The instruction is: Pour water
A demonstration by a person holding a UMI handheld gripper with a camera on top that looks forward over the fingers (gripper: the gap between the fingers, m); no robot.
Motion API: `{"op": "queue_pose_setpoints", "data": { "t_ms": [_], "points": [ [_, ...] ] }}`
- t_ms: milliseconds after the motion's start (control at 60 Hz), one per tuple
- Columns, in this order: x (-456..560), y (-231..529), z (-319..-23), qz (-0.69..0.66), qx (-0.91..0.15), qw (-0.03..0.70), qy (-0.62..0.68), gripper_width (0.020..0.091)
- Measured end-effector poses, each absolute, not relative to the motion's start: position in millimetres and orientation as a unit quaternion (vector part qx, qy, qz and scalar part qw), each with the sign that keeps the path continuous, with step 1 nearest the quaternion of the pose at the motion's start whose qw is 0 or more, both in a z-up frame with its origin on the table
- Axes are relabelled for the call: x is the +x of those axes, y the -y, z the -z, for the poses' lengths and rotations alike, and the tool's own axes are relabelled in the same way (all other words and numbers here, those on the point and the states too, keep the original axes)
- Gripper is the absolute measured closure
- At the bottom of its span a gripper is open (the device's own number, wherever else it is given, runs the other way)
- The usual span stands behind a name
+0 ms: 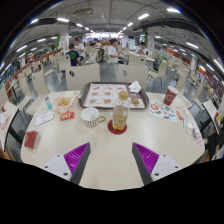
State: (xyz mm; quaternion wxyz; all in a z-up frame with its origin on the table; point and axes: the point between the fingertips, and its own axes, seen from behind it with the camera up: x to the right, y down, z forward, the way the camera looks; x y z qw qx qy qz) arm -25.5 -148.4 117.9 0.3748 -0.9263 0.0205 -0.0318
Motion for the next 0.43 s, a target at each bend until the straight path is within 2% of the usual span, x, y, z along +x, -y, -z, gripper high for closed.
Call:
{"op": "queue_pose_setpoints", "data": {
  "t_ms": [183, 433],
  "points": [
    [-33.3, 170.7, -138.6, 0.03, -0.926, 0.375, -0.025, 0.0248],
    [-30.5, 171.4, -152.7, 0.038, -0.922, 0.384, -0.008, 0.0254]
  ]
}}
